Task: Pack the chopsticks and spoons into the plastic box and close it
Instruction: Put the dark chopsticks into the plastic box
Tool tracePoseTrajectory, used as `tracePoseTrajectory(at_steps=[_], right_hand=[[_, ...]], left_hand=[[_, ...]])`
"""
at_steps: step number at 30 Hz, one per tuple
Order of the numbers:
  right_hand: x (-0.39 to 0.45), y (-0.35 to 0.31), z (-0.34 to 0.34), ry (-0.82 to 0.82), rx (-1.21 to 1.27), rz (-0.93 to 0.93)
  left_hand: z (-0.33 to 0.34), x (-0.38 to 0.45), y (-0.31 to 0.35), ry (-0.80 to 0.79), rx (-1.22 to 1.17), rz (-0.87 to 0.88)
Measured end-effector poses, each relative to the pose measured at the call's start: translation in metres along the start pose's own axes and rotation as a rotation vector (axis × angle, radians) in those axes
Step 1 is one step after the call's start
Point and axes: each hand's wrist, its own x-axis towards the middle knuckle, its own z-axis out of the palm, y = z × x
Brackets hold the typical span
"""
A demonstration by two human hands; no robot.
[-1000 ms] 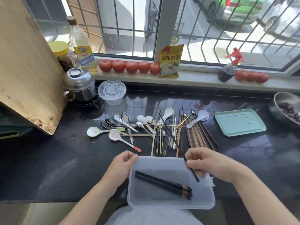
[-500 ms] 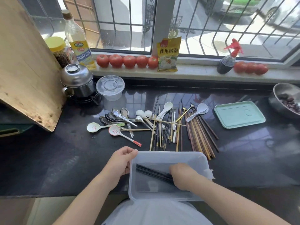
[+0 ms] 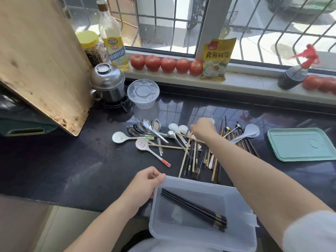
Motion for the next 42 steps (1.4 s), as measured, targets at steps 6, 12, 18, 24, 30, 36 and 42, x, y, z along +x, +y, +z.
tracePoseTrajectory(at_steps=[6, 12, 18, 24, 30, 36, 42], right_hand=[[0.069, 0.004, 0.035, 0.067, -0.291, 0.072], [0.065, -0.015, 0.016, 0.007, -0.207, 0.059], [-0.106, 0.001, -0.061, -0.165, 0.339, -0.339], [-0.205, 0.094, -0.02, -0.592, -0.346, -0.347], [-0.183, 0.12, 0.061, -0.444, -0.751, -0.414], [-0.178, 0.113, 0.083, -0.327, -0.78, -0.441], [-0.2, 0.074, 0.027, -0.296, -0.244, -0.45]], left_hand=[[0.002, -0.002, -0.005, 0.069, 0.07, -0.01], [0.004, -0.004, -0.004, 0.126, 0.129, 0.025], [0.001, -0.004, 0.003, 0.055, 0.031, 0.0], [-0.003, 0.004, 0.009, -0.049, -0.053, -0.09], [-0.005, 0.004, 0.011, -0.072, -0.03, -0.101], [-0.004, -0.001, 0.008, -0.053, -0.046, -0.093], [-0.002, 0.0, 0.003, -0.023, -0.039, -0.06]])
